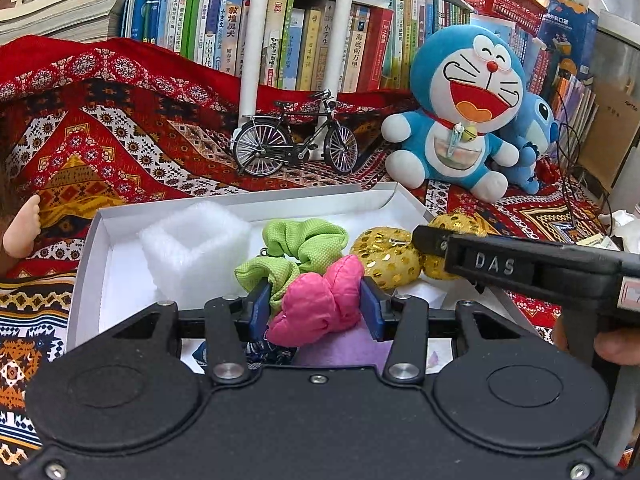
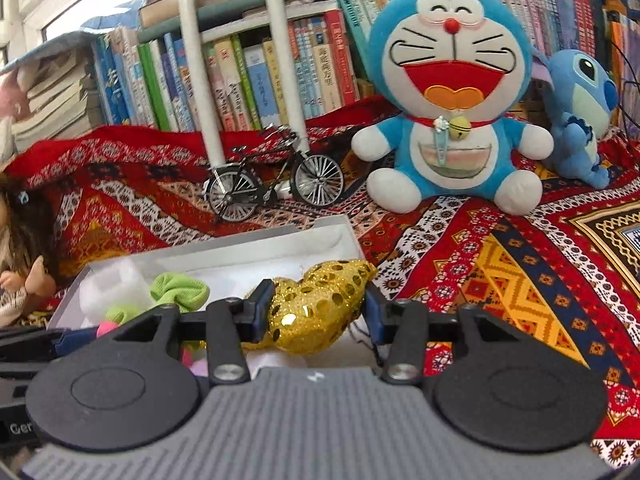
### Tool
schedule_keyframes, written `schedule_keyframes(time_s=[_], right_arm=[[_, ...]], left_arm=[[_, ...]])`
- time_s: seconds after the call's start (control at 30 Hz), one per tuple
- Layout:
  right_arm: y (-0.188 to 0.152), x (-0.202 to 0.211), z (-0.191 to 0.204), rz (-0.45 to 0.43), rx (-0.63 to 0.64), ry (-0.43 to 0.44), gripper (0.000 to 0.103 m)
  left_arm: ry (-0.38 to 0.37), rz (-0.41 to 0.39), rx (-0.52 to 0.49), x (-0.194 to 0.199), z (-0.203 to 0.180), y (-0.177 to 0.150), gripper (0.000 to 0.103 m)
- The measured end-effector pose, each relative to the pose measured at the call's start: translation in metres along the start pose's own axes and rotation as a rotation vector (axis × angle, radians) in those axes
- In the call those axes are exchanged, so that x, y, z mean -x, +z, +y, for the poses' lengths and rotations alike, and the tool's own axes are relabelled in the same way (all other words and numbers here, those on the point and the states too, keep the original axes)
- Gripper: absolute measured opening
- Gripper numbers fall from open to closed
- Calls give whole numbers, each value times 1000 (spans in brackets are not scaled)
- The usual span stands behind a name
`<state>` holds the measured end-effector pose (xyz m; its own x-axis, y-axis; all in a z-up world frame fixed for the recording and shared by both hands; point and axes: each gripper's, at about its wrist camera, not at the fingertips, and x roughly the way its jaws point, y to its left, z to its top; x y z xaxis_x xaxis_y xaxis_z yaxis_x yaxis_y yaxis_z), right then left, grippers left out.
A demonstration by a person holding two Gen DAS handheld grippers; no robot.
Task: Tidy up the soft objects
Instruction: 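Lower the scrunchie into the box with the left tool while the right tool releases the gold heart there, then move the left tool to the pale pink sock while the right tool reaches the mint floral cloth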
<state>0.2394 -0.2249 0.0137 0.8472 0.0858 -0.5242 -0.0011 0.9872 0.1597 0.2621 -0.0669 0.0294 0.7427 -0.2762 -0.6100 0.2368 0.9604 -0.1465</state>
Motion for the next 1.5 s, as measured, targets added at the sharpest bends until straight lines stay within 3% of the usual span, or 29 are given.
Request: schedule_keyframes(time_s=[0.27,0.47,0.57,0.7,0.87,1.23,1.4,1.5], right_arm=[[-4,-3,3,12,25,5,53],[0,9,-3,0,7,44,74],[2,20,-3,-19,15,36,79],[5,43,-4,-54,14,50,85],[1,71,0,-85,45,53,87],[-30,111,9,-115,111,75,90],[-46,129,7,-148,120,108,101],[-56,139,4,-162,122,120,103]], left_arm=[[3,-2,14,-4,3,-2,46],[5,-9,10,3,1,1,53],[6,-26,12,15,0,2,60],[-3,-73,16,41,-1,3,78],[-4,-121,-15,75,-6,0,82],[-20,-190,-59,132,-16,-39,87],[-28,-200,-60,149,-19,-57,90],[-43,-204,-57,159,-20,-68,91]])
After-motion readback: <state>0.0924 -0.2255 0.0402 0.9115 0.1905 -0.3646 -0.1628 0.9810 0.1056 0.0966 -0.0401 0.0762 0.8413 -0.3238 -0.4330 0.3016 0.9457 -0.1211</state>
